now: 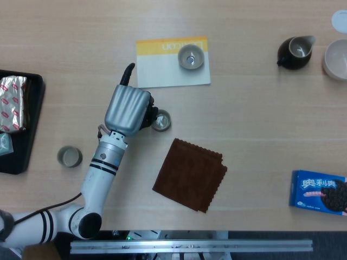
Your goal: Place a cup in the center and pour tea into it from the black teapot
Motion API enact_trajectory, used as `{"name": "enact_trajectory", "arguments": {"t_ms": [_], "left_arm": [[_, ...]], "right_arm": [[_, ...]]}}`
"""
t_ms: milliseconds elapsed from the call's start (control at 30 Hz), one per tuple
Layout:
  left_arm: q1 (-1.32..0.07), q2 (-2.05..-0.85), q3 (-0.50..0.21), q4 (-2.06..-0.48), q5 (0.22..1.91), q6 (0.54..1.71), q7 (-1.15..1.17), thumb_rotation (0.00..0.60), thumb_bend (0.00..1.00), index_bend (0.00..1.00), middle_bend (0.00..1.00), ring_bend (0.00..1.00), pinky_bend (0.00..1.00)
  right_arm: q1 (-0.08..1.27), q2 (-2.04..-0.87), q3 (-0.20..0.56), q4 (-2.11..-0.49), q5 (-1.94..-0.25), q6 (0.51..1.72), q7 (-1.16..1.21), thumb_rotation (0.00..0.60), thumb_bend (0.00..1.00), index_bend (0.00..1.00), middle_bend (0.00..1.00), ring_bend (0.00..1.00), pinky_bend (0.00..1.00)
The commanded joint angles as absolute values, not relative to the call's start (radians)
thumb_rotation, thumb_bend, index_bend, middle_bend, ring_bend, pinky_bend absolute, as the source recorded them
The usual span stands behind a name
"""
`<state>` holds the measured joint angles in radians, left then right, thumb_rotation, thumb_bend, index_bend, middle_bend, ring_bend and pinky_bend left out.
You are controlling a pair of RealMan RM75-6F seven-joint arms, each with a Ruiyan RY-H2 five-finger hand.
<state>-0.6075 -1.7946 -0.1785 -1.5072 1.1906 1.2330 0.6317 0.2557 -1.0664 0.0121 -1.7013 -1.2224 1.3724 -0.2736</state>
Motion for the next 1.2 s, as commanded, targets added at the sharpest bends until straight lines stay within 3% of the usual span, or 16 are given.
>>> {"name": "enact_trajectory", "arguments": {"t_ms": [33, 1200], "left_arm": [[-0.613, -1.804, -0.173, -1.487, 1.208, 1.241, 0.642, 0.560, 0.38, 0.92, 1.00, 0.85, 0.09], [-0.625, -1.859, -0.132, -1.377, 1.326, 1.265, 0.695, 0.573, 0.38, 0.92, 1.00, 0.85, 0.09]], "right_arm": [[0.252, -1.064, 0.016, -1.703, -1.225, 1.368, -0.270, 0.600, 0.23, 0.08, 0.11, 0.00, 0.00], [0.208, -1.045, 0.061, -1.697, -1.228, 1.316, -0.227, 0.600, 0.23, 0.08, 0.11, 0.00, 0.00]]}}
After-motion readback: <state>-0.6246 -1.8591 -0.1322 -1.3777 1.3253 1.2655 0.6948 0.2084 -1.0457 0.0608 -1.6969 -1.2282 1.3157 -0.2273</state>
